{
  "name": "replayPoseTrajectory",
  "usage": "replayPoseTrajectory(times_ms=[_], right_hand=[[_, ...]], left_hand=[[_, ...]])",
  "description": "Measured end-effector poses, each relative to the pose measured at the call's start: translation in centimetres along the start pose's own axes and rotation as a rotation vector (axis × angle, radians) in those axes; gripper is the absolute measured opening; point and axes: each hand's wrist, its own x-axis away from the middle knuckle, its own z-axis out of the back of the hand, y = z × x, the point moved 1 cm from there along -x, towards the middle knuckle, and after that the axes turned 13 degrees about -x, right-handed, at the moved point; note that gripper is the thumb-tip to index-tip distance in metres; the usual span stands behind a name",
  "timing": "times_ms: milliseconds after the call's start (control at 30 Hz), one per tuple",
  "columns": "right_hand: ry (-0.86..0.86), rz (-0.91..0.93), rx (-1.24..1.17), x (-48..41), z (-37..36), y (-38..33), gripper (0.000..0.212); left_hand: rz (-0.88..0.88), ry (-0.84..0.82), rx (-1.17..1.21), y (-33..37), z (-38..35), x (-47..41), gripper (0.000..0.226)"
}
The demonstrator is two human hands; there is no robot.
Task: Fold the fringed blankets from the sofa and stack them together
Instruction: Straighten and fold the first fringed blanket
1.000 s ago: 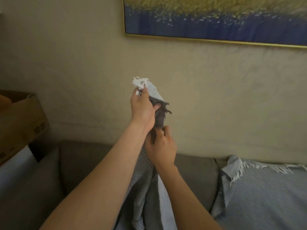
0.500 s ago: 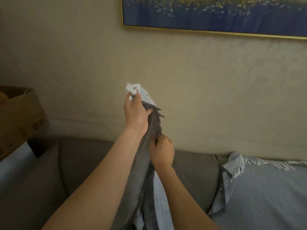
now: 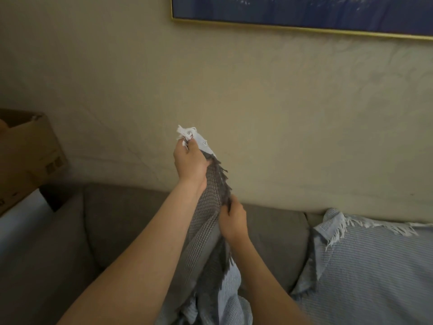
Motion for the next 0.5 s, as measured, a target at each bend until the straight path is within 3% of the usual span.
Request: replayPoseTrajectory(times_ms=[167, 333, 500], right_hand=[[-0.033, 0.005, -0.127, 1.1, 0.2, 0.2, 0.024], [-0.175, -0.064, 0.021, 0.5, 0.2, 2.0, 0.029], [-0.089, -0.032, 0.125, -0.1, 0.9, 1.6, 0.05]], left_hand=[[-0.035, -0.019, 0.01, 0.4, -0.6, 0.0, 0.023], [-0.081, -0.049, 0.093, 1.5, -1.4, 0.2, 0.022], [-0.101, -0.054, 0.148, 2.5, -2.3, 0.5, 0.021]])
